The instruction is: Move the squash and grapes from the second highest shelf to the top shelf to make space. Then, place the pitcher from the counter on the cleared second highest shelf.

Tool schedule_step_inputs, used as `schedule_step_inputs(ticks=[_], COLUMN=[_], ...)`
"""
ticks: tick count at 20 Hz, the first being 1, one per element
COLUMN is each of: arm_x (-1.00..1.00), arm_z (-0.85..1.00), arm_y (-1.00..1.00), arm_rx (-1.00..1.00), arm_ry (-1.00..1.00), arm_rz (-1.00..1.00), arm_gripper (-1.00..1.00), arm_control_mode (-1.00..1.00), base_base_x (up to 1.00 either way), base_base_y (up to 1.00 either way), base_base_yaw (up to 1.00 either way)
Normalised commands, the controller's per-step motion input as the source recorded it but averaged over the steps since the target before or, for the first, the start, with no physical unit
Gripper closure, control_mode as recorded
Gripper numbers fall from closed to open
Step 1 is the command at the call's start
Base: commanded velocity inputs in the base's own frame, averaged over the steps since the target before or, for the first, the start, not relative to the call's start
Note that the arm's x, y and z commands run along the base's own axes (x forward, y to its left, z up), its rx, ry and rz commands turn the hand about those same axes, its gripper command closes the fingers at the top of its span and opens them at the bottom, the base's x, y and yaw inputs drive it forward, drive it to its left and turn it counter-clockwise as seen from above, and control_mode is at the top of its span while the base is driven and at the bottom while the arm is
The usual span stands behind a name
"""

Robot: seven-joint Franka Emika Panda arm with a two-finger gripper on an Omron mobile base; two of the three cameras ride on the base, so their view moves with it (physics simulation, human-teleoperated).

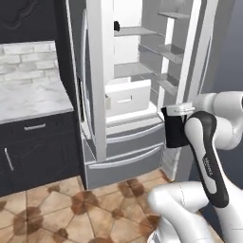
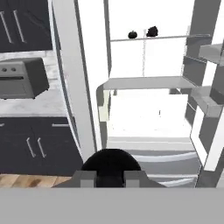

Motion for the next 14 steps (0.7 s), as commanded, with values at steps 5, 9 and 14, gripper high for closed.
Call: schedule_step_inputs(ticks=[5, 9, 14], arm_x=[0.00, 0.00, 0.00], arm_z=[0.00, 0.00, 0.00], arm_y=[0.00, 0.00, 0.00], arm_rx=[0.00, 0.00, 0.00], arm_ry=[0.00, 0.00, 0.00], arm_rz=[0.00, 0.00, 0.00], arm_gripper=[1.00, 1.00, 1.00], arm_control_mode=[1.00, 1.00, 1.00], base_base_x=[0.77, 1.00, 0.72], base_base_y=[-0.27, -0.37, -0.69], base_base_yaw=[0.41, 0.31, 0.07])
